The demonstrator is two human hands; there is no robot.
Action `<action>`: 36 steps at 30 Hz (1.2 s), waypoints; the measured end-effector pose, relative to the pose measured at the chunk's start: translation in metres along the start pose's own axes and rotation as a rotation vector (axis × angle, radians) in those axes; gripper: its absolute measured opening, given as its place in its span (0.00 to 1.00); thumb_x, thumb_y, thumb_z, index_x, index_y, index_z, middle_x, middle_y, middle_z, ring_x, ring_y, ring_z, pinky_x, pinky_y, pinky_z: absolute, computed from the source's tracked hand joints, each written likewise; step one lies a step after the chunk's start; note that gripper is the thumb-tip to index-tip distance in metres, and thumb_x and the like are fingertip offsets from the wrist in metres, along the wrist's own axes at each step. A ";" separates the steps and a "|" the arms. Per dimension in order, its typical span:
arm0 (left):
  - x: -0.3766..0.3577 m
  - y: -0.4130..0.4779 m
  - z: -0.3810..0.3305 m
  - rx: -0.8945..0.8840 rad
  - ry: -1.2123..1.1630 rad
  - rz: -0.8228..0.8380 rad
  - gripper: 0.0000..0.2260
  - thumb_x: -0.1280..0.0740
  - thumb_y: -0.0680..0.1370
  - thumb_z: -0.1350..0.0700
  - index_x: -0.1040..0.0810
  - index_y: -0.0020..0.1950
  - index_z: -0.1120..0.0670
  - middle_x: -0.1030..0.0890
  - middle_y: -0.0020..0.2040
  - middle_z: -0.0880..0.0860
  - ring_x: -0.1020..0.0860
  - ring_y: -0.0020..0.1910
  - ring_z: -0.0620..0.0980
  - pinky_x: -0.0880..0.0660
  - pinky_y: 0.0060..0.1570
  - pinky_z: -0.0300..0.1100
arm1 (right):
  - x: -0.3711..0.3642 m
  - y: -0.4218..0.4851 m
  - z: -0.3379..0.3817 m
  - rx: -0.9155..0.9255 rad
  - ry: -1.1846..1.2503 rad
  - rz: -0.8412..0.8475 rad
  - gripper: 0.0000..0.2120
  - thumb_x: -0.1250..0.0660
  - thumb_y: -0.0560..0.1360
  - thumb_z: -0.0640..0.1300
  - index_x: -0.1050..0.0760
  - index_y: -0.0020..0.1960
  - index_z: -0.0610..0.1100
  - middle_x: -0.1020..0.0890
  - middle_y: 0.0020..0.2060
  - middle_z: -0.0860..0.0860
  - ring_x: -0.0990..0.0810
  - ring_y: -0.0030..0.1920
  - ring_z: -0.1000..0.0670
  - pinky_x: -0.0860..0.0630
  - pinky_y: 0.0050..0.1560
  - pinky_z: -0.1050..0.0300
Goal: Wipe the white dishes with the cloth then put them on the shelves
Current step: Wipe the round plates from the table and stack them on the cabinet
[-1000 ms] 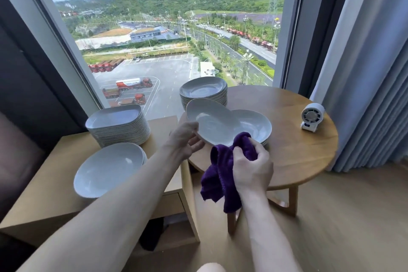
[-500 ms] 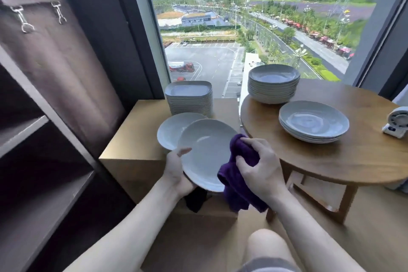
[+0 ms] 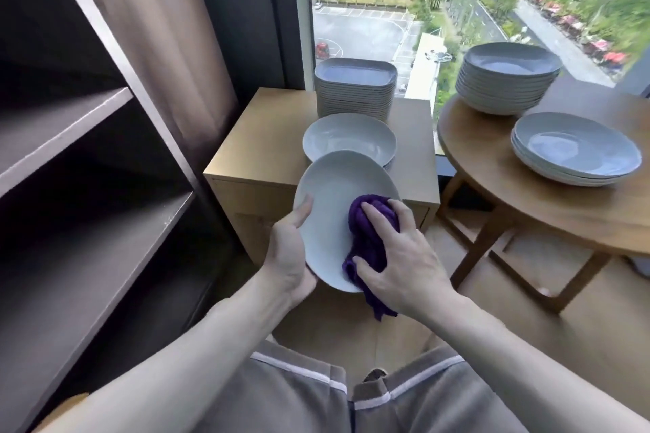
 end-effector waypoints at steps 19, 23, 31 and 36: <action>0.006 0.012 -0.018 -0.068 0.069 0.042 0.22 0.47 0.87 0.43 0.20 0.69 0.53 0.14 0.61 0.57 0.15 0.58 0.58 0.15 0.51 0.50 | -0.005 -0.002 0.015 0.182 -0.363 0.154 0.26 0.36 0.71 0.60 0.33 0.68 0.59 0.28 0.63 0.50 0.22 0.49 0.44 0.25 0.43 0.54; 0.010 0.016 -0.021 -0.082 0.089 0.016 0.23 0.48 0.88 0.42 0.19 0.66 0.52 0.14 0.60 0.58 0.15 0.58 0.58 0.15 0.53 0.52 | -0.016 -0.017 0.040 0.315 -0.311 0.223 0.23 0.37 0.73 0.59 0.32 0.67 0.58 0.28 0.63 0.51 0.21 0.49 0.45 0.20 0.45 0.53; 0.001 0.009 0.026 0.169 0.060 0.008 0.34 0.37 0.79 0.29 0.15 0.61 0.59 0.14 0.58 0.63 0.14 0.55 0.59 0.16 0.45 0.48 | 0.005 -0.023 0.081 0.531 -0.155 0.070 0.20 0.33 0.75 0.51 0.23 0.66 0.49 0.25 0.65 0.44 0.20 0.52 0.41 0.20 0.40 0.45; -0.007 0.009 0.033 0.157 0.164 0.044 0.31 0.44 0.82 0.30 0.12 0.55 0.51 0.13 0.56 0.59 0.14 0.56 0.56 0.17 0.45 0.46 | 0.024 -0.016 0.073 0.535 -0.175 -0.080 0.20 0.31 0.75 0.47 0.21 0.67 0.45 0.22 0.65 0.41 0.19 0.52 0.38 0.19 0.42 0.42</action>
Point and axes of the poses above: each hand's wrist, its own y-axis towards the middle knuckle, its own x-axis out of the back of the hand, z = x × y, the point moved 10 cm from there along y, towards the middle knuckle
